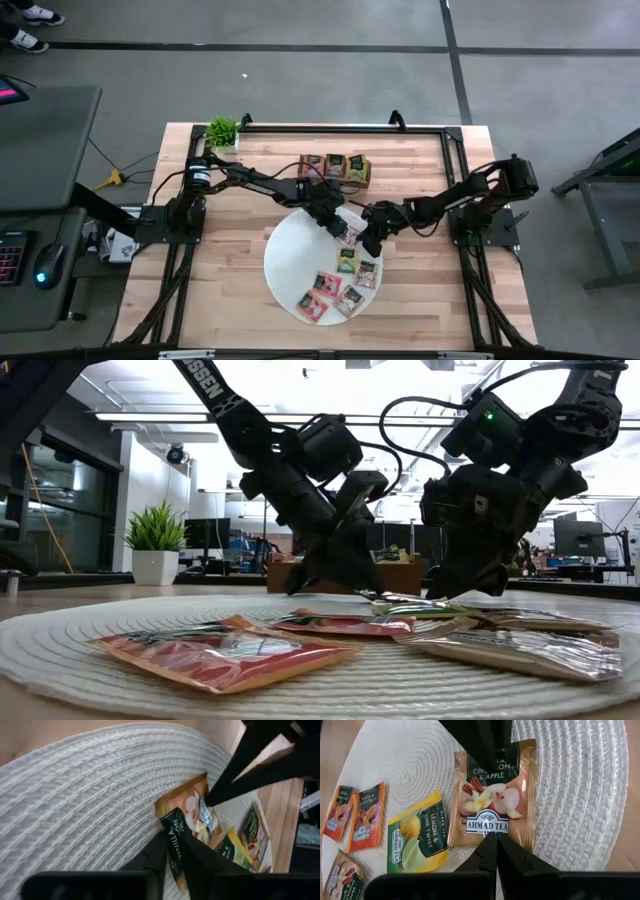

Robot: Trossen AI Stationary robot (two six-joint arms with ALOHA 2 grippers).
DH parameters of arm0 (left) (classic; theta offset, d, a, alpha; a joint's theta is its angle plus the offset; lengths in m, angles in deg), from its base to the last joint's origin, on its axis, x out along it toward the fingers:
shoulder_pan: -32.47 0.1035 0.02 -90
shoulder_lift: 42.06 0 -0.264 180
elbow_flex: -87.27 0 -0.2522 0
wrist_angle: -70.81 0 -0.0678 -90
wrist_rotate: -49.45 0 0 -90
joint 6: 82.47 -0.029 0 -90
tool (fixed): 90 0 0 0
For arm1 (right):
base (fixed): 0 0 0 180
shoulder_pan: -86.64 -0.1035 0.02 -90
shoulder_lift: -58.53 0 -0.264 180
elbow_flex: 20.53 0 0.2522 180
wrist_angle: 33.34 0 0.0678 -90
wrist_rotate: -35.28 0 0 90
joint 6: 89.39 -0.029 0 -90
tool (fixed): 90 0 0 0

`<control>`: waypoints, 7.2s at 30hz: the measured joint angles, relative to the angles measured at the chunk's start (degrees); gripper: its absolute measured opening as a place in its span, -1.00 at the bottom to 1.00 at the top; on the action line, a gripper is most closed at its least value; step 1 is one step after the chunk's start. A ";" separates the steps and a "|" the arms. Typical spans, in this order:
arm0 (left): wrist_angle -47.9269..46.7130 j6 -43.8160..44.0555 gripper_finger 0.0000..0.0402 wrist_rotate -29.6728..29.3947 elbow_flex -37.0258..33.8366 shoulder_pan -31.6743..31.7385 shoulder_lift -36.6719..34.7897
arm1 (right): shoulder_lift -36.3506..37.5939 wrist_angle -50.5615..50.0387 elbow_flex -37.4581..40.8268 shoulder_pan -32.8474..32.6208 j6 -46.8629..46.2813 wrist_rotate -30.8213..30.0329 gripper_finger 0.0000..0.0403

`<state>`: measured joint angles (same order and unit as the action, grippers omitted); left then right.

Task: Pick & Place Tea
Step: Put the brown tea bag into the middle section of the wooden organizer

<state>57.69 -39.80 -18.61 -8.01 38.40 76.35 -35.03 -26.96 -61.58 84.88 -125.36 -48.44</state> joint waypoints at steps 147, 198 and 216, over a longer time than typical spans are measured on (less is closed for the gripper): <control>-56.80 -91.70 -0.63 -42.15 44.92 9.49 6.63 | 46.95 -32.81 0.02 0.22 -4.57 -13.88 -1.00; -60.49 -75.54 -0.27 -11.08 44.89 22.95 6.62 | 46.93 -34.88 0.00 0.21 -4.11 -12.98 -1.00; -60.05 -68.98 0.12 -9.58 44.89 22.93 6.62 | 46.93 -35.36 0.00 0.22 -3.63 -12.98 -1.00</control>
<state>-2.36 -108.79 -28.20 36.88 61.33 82.97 11.90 -62.33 -61.58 85.10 -128.99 -61.42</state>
